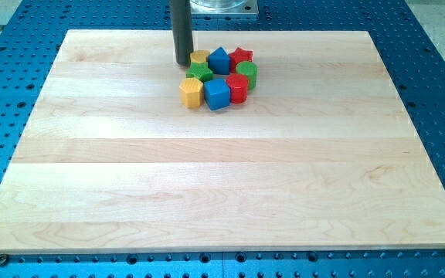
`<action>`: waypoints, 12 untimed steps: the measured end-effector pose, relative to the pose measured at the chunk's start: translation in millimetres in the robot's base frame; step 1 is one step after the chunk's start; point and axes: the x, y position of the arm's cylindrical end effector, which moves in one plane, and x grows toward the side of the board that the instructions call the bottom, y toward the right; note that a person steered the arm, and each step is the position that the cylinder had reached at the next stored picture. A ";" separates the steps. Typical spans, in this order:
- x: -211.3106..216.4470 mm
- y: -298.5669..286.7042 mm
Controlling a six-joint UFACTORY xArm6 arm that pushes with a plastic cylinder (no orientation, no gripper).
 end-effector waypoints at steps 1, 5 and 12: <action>-30.2 -0.4; 5.1 213.6; 85.7 -70.0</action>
